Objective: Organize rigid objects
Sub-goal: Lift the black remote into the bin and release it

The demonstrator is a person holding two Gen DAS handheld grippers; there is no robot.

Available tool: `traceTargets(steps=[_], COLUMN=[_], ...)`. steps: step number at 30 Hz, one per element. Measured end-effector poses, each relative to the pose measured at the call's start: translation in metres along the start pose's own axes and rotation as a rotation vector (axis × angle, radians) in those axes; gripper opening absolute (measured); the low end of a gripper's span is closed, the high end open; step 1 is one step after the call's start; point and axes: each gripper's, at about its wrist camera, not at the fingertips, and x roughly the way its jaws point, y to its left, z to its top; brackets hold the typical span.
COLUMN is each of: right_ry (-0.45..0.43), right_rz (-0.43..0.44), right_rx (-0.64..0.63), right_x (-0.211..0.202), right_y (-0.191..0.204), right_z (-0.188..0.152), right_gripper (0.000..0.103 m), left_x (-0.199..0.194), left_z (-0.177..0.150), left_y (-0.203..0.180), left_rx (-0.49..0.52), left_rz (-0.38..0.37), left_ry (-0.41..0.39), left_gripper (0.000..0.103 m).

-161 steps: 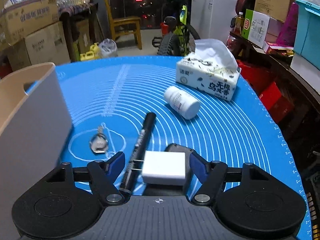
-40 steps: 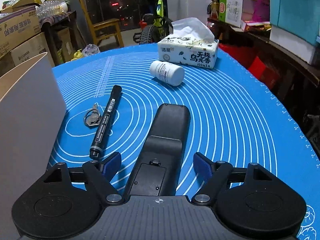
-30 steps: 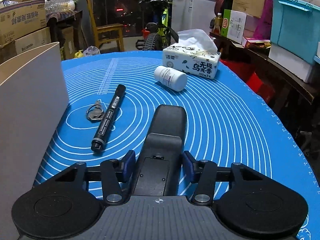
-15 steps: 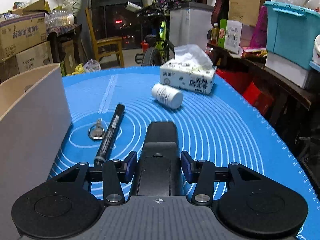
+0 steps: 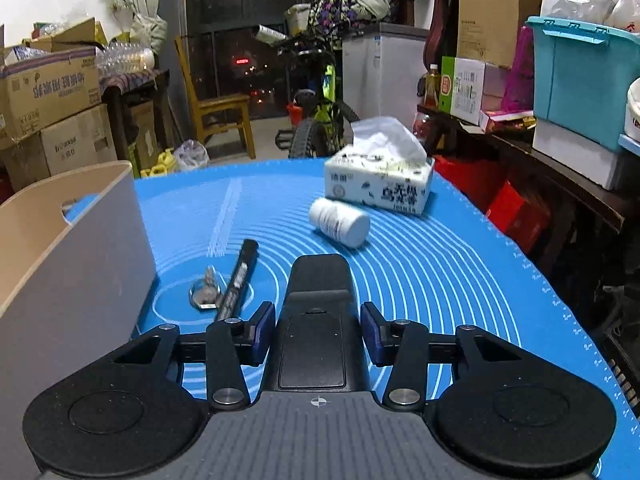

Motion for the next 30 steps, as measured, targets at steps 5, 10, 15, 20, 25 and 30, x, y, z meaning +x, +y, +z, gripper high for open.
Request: traceTargets(steps=[5,10,15,20,25,30], right_ry=[-0.051,-0.129,-0.159,-0.152,-0.107,-0.046], right_rz=[0.036,0.12,0.236,0.337,0.41,0.474], right_rx=[0.014,0.009,-0.023,-0.089,-0.153,-0.256], right_x=[-0.015,-0.04,-0.059,-0.07,-0.072,-0.07], right_y=[0.004,0.018,0.042,0.072,0.101,0.135], right_z=[0.015,0.035,0.048,0.05,0.042,0.03], right_gripper=[0.052,0.052,0.052,0.052,0.052,0.052], left_x=[0.0,0.0,0.0,0.0,0.0,0.0], left_z=[0.0,0.0,0.0,0.0,0.0,0.0], left_y=[-0.001,-0.001,-0.001,-0.001,-0.001,-0.001], left_rx=[0.0,0.0,0.0,0.0,0.0,0.0], left_rz=[0.001,0.0,0.001,0.0,0.0,0.0], left_ry=[0.0,0.0,0.0,0.0,0.0,0.0], left_gripper=[0.009,0.009,0.009,0.009,0.009,0.009])
